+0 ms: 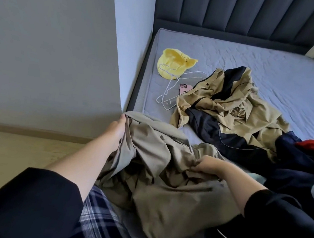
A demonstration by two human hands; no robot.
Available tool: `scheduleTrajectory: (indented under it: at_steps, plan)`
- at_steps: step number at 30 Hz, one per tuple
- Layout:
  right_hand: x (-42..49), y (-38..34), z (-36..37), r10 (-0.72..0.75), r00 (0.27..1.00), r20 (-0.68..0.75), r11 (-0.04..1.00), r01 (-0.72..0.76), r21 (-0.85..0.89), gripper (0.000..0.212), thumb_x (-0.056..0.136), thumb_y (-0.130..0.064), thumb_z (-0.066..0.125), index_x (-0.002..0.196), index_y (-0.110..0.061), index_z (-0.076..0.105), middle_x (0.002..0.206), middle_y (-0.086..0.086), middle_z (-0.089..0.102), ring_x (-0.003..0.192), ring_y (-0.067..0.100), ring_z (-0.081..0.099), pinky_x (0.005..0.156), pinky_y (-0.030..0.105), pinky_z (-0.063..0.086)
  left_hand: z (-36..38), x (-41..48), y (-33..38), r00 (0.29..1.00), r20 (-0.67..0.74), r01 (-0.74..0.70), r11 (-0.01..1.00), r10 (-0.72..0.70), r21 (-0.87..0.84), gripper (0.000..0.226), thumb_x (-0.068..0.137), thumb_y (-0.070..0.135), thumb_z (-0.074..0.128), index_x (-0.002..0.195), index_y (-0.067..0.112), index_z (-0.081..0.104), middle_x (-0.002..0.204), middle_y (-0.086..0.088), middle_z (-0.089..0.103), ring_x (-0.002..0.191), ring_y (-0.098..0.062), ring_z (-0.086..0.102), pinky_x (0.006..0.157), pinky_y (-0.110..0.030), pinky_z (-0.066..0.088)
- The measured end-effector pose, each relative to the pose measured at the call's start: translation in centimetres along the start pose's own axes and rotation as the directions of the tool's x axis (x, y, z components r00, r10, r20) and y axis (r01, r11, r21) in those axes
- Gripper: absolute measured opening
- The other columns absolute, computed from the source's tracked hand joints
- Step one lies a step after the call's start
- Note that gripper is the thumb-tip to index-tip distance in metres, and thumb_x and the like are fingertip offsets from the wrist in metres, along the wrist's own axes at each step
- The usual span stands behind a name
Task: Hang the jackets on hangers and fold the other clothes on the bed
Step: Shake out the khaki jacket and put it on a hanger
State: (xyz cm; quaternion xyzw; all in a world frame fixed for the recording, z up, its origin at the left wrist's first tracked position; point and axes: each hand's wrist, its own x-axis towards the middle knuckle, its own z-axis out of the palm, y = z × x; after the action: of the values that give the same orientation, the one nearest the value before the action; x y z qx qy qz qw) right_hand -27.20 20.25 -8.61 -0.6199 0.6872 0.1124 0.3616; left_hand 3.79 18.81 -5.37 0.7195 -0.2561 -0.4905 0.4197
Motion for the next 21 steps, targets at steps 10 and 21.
scheduleTrajectory:
  at_steps: [10, 21]
  plan:
    - [-1.6, 0.1, -5.1, 0.331, 0.552, -0.765, 0.860, 0.157, 0.485, 0.024, 0.096, -0.018, 0.037, 0.099, -0.009, 0.058, 0.108, 0.022, 0.062, 0.102, 0.040, 0.055, 0.078, 0.035, 0.036, -2.0, 0.0, 4.8, 0.924, -0.192, -0.321, 0.944, 0.330, 0.080, 0.039, 0.100, 0.036, 0.044, 0.119, 0.008, 0.064, 0.117, -0.013, 0.066, 0.105, -0.024, 0.063, 0.088, -0.028, 0.046]
    - [-3.7, -5.8, -7.8, 0.263, 0.530, -0.806, 0.724, 0.443, 0.528, 0.023, 0.088, -0.003, 0.033, 0.088, -0.013, 0.054, 0.090, 0.008, 0.056, 0.087, 0.022, 0.048, 0.077, 0.027, 0.036, -2.3, -2.6, 8.7, 0.834, 0.080, -0.552, 0.825, 0.547, 0.118, 0.031, 0.095, 0.004, 0.045, 0.113, 0.016, 0.067, 0.096, -0.004, 0.068, 0.075, -0.013, 0.066, 0.069, -0.021, 0.049]
